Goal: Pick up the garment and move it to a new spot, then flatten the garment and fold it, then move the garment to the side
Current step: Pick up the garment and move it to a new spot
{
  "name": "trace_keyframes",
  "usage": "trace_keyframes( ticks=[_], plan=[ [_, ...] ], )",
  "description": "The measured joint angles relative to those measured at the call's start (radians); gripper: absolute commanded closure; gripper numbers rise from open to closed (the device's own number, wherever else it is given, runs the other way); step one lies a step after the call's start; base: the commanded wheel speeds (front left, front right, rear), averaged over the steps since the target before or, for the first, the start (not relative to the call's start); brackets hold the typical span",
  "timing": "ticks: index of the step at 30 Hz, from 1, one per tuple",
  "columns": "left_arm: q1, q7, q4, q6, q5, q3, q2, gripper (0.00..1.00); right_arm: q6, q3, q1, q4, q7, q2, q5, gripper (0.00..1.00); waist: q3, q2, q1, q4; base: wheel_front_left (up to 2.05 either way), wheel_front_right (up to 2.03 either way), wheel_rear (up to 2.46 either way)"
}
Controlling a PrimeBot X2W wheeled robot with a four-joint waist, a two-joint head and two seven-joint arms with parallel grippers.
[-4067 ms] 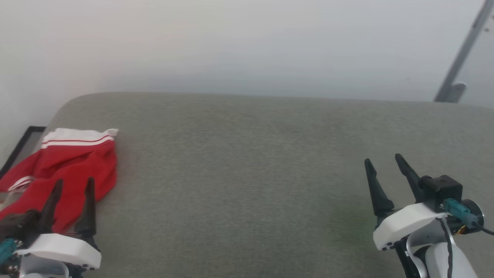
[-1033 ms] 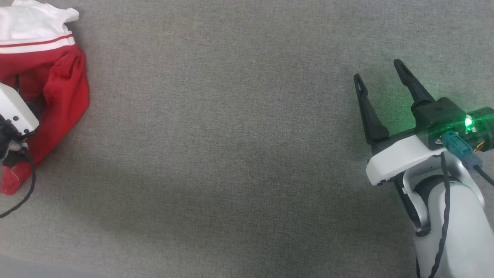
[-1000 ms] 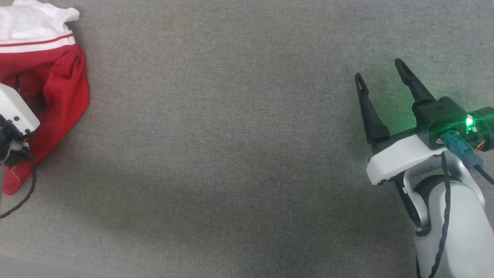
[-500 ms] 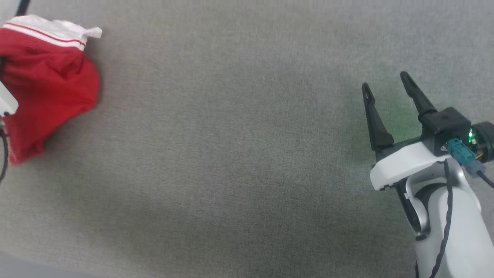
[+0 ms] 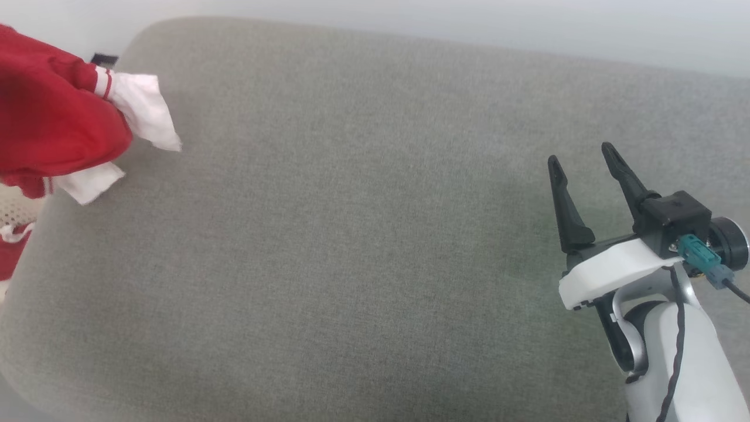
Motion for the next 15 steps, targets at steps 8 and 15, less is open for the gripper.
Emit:
trace_keyframes(
  ticks=[8, 15],
  plan=[
    [-0.018, 0.044, -0.142, 0.01, 0.034, -0.036, 0.038, 1.0, 0.0, -0.014, 0.01, 0.018, -0.029, 0.002, 0.021, 0.0, -0.063, 0.0, 0.0, -0.025, 0.0, 0.0, 0.0],
    [-0.004, 0.115, -0.338, 0.056, 0.035, -0.048, 0.083, 1.0, 0.0, -0.03, 0.019, 0.025, -0.05, 0.006, 0.035, 0.0, -0.083, 0.0, 0.0, -0.086, 0.0, 0.0, 0.0]
  ],
)
